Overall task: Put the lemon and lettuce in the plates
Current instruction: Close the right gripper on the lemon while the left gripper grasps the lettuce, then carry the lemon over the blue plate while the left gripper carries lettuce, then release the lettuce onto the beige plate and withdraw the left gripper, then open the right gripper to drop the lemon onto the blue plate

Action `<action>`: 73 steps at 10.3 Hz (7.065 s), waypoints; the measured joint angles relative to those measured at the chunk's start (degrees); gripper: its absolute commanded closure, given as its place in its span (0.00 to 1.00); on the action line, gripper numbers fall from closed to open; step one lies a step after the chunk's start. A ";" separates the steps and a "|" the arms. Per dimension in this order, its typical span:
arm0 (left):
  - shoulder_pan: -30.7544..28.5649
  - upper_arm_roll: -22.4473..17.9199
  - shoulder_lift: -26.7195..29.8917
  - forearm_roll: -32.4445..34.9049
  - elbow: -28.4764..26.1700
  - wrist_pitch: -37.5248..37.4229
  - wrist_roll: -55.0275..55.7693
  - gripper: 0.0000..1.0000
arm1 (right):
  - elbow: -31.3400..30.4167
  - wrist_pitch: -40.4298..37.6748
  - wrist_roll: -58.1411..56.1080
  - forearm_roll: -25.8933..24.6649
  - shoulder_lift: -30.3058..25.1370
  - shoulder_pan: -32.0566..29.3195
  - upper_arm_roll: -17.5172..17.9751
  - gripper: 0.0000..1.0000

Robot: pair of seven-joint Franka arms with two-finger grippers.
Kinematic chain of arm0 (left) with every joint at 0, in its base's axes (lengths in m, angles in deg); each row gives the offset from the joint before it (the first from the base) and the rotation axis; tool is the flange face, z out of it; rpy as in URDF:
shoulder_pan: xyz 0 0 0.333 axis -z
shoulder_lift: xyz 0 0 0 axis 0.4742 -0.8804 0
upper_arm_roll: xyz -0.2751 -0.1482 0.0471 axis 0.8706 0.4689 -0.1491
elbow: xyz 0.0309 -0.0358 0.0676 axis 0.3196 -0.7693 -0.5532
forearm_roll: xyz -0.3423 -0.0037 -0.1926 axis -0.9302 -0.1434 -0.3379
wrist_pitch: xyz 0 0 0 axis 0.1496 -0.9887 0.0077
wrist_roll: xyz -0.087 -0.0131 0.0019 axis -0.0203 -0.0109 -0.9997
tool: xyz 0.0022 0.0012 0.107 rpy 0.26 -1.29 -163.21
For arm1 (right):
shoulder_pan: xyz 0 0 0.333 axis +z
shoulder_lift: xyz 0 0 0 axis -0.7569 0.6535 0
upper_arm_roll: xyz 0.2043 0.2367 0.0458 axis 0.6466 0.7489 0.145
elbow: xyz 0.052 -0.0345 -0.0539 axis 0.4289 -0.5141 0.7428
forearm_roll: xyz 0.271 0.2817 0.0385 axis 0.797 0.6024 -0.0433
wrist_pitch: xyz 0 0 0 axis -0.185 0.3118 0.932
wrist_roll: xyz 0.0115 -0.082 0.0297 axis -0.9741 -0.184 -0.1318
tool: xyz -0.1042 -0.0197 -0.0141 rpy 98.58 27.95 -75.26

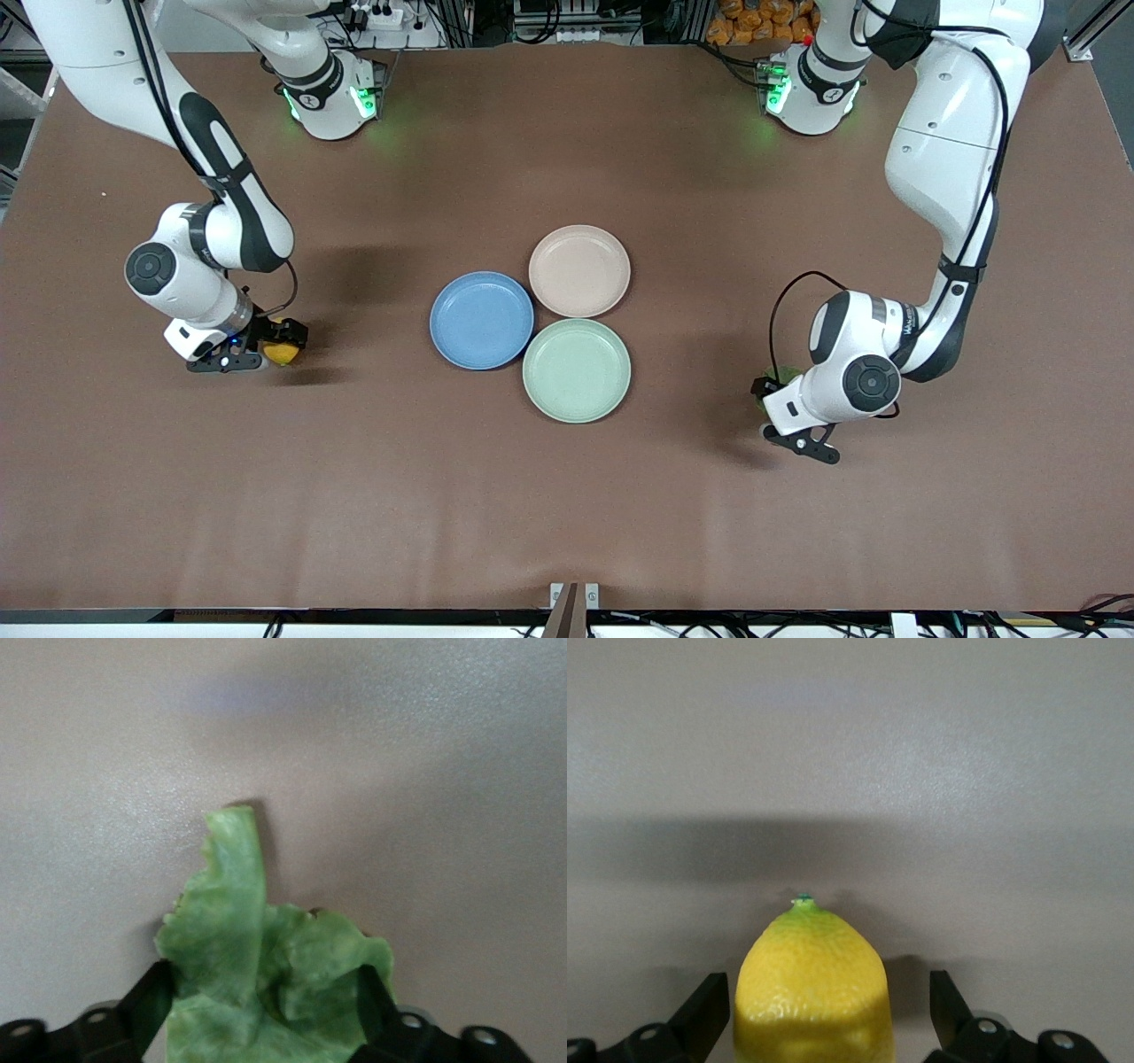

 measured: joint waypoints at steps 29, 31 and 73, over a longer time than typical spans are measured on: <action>19.92 17.66 6.28 -0.01 -1.56 -16.49 52.46 1.00 | 16.64 -20.75 23.87 0.12 -3.08 20.03 1.23 1.00; 22.39 17.61 4.86 -0.01 -1.57 -16.49 54.15 0.01 | 16.96 -20.73 27.04 0.12 -3.00 22.58 1.24 1.00; -3.25 2.74 32.47 0.65 -15.64 -8.60 21.60 0.00 | 42.22 -35.96 31.92 -0.52 7.28 26.78 -0.28 0.00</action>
